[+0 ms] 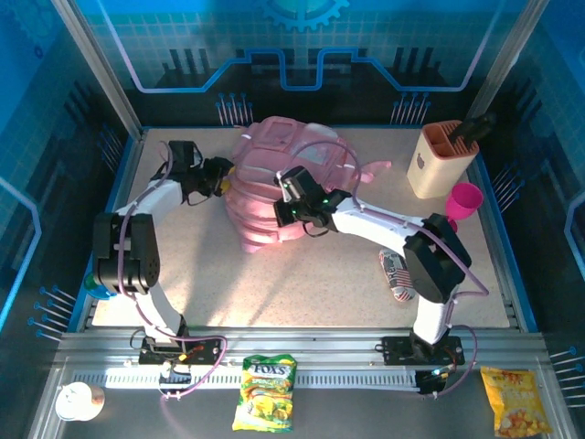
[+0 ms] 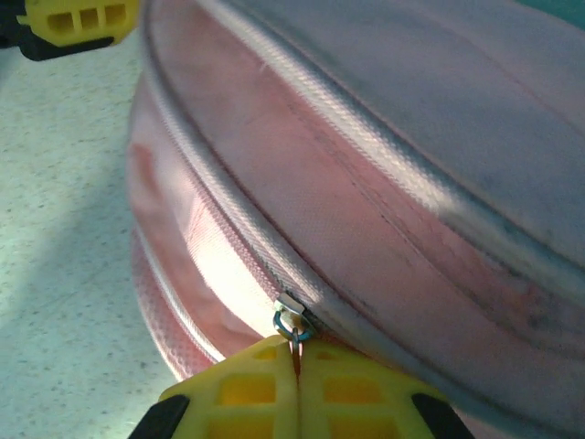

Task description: Pack the student bag

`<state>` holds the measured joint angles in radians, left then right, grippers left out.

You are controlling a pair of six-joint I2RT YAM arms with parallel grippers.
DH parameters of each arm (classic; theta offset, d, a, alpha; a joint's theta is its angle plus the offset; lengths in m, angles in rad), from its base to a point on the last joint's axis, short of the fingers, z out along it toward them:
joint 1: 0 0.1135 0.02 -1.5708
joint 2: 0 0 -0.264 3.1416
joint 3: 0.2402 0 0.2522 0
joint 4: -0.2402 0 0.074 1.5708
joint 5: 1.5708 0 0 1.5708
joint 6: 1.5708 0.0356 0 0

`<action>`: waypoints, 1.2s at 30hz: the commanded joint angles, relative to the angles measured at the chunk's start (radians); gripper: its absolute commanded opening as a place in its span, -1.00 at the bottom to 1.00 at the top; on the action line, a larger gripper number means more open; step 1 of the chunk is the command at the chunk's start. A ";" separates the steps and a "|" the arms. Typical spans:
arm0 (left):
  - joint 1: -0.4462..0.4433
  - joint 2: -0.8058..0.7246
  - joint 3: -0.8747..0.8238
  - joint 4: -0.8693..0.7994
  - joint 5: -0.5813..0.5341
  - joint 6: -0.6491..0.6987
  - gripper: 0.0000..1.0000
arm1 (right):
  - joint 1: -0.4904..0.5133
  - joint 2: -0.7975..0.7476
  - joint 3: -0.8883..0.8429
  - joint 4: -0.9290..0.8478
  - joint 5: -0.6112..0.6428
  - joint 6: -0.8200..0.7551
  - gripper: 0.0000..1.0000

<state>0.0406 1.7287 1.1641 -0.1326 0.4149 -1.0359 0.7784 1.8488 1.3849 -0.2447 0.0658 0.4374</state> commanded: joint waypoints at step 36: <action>-0.072 -0.122 -0.086 -0.094 0.004 -0.118 -1.00 | -0.048 -0.026 -0.075 -0.071 0.098 -0.079 -0.95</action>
<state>-0.0666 1.6299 1.0382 -0.2157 0.4328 -1.1950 0.7944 1.8881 1.3685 -0.2337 0.0589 0.3969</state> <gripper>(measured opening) 0.070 0.064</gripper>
